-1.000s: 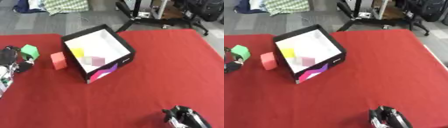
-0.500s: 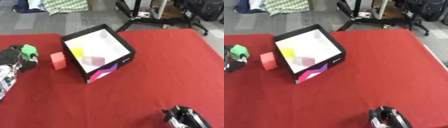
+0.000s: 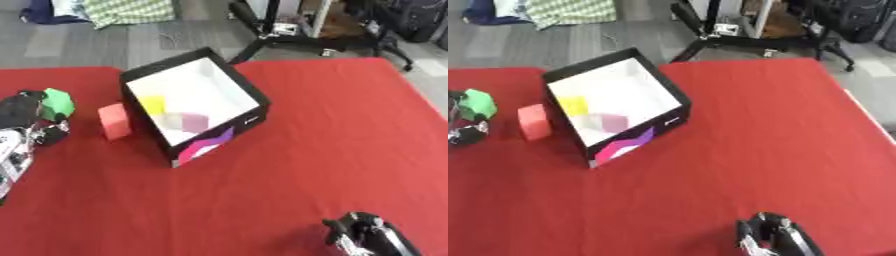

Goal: Pick up objects on the table and place them in the box.

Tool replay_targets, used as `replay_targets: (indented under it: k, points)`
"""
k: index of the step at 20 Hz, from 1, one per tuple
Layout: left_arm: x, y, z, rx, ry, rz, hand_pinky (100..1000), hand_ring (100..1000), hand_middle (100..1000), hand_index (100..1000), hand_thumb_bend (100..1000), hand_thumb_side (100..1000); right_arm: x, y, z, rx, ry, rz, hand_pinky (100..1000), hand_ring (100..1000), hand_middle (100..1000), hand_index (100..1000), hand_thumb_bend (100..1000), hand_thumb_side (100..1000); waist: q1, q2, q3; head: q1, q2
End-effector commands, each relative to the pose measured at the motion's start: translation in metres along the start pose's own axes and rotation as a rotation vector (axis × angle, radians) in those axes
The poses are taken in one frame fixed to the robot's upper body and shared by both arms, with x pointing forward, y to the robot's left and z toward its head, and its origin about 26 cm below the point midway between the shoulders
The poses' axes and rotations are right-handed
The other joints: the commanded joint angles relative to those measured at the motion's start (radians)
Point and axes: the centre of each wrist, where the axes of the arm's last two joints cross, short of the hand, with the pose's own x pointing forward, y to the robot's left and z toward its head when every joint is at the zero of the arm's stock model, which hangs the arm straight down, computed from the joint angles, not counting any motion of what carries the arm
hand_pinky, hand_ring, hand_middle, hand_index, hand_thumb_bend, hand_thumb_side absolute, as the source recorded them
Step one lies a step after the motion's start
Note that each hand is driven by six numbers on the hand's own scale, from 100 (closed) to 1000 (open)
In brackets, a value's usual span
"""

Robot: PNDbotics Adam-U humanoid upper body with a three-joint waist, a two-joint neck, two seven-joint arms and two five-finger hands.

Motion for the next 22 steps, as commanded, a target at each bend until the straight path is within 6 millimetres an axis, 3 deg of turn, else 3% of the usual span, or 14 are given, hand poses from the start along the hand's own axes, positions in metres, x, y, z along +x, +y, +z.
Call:
replay_targets:
  k: [1, 11, 22]
  points:
    - [0.000, 0.005, -0.002, 0.040, 0.006, 0.005, 624, 429, 409, 660, 100, 235, 0.007, -0.001, -0.001, 0.002, -0.023, 0.013, 856, 468, 230, 461, 100, 203, -0.011, 0.006, 0.001, -0.003, -0.013]
    - [0.001, 0.008, -0.002, 0.149, 0.030, 0.050, 517, 271, 197, 464, 100, 241, 0.006, -0.001, -0.001, 0.003, -0.019, 0.012, 856, 468, 230, 461, 100, 203, -0.010, 0.004, 0.003, -0.003, -0.013]
    - [0.003, 0.022, 0.000, 0.237, 0.022, 0.079, 498, 236, 150, 421, 100, 244, 0.006, -0.001, 0.000, 0.003, -0.016, 0.012, 856, 468, 230, 461, 100, 203, -0.007, -0.001, 0.004, -0.005, -0.011]
